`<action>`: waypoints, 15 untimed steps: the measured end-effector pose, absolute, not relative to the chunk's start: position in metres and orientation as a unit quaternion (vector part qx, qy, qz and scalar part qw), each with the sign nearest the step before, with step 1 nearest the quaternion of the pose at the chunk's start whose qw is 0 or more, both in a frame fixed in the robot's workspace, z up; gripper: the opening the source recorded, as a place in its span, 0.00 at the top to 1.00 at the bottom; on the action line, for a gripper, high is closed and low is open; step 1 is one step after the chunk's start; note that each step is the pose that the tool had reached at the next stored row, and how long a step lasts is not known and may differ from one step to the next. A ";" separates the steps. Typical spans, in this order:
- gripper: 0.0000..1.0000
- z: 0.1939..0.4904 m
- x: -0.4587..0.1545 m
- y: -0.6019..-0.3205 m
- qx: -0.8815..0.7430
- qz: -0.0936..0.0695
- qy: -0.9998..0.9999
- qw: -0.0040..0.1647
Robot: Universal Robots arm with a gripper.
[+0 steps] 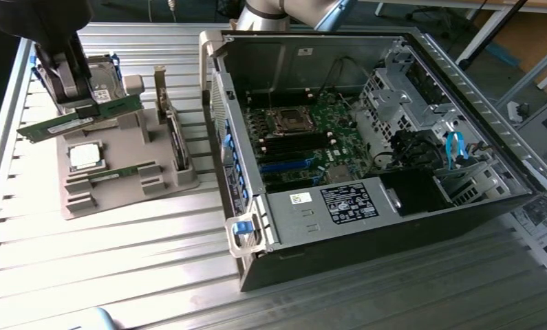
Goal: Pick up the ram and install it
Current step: 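Pick up the ram and move it above insertion slot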
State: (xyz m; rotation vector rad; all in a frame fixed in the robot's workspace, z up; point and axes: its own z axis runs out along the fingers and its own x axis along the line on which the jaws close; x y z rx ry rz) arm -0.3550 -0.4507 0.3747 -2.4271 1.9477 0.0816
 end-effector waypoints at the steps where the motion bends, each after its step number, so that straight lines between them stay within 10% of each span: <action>1: 0.88 0.375 -0.355 -0.451 -0.780 0.026 0.626 0.014; 15: 0.88 0.381 -0.355 -0.451 -0.780 0.027 0.626 0.015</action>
